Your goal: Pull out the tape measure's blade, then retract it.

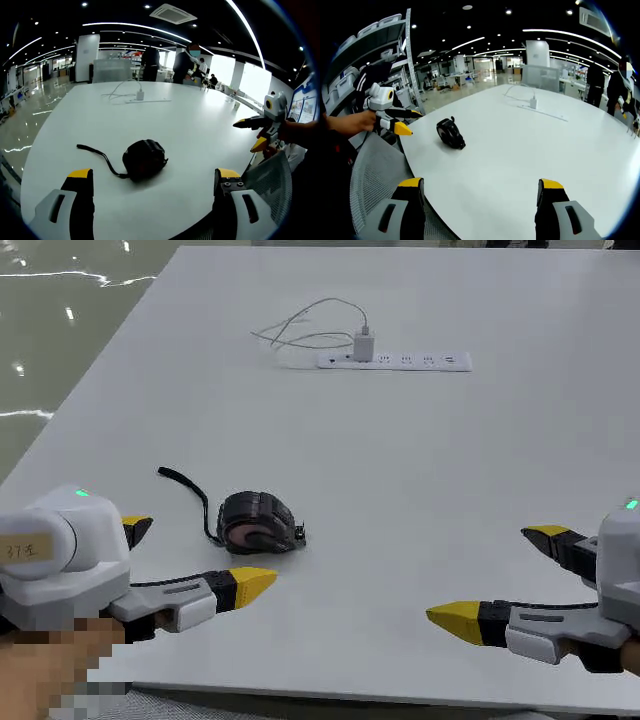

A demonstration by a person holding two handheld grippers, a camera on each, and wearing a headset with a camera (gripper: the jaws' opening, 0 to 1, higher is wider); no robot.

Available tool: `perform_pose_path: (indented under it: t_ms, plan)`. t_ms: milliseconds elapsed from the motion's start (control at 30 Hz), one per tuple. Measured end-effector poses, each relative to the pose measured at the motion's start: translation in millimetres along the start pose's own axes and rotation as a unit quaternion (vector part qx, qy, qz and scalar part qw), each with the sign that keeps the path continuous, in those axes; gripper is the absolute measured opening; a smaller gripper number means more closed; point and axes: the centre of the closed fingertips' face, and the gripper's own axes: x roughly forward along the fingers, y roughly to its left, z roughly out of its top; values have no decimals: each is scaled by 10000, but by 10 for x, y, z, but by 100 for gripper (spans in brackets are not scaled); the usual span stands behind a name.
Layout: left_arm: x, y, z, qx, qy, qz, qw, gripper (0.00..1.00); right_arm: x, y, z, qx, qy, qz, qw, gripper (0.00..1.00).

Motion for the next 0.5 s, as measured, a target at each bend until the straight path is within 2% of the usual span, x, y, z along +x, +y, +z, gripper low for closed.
perform_pose_path:
  t_ms: [500]
  plan:
    - [5, 6, 49, 14, -39, 2, 10000, 98, -1, -18, 37, 25, -23, 0, 10000, 92]
